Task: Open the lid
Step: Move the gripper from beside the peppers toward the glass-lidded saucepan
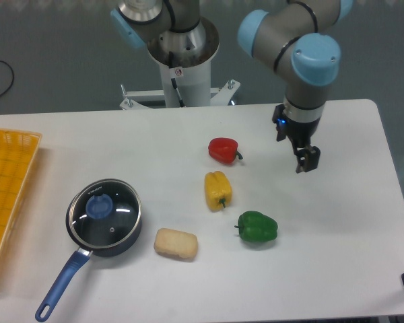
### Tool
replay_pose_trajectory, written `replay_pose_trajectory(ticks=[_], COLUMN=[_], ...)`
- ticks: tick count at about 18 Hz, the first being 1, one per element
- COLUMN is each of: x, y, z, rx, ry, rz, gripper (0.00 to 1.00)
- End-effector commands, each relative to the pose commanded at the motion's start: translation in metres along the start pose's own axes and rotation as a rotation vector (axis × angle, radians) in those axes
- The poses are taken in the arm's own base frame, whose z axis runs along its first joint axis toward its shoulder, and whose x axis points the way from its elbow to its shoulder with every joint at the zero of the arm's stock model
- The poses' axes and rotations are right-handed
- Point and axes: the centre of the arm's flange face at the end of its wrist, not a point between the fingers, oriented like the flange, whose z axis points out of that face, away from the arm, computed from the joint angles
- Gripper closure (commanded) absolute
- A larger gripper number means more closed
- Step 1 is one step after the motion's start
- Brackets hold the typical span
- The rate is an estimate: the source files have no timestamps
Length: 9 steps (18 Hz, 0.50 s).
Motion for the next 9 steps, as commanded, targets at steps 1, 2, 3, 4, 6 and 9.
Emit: replay_pose_trajectory(ticks=[1, 2, 3, 4, 6, 9], x=[0.001, 0.002, 0.005, 0.006, 0.011, 0.017], y=[-0.009, -0.014, -0.021, -0.026, -0.043, -0.079], z=[-0.001, -0.001, -0.004, -0.004, -0.006, -0.006], rx=[-0.002, -0.006, -0.005, 0.005, 0.032, 0.045], ry=[-0.001, 0.0, 0.001, 0.006, 0.012, 0.006], rz=[-0.012, -0.023, -0.031, -0.042, -0.049, -0.068], gripper=[0.0, 0.0, 0.0, 0.0, 0.0, 0.0])
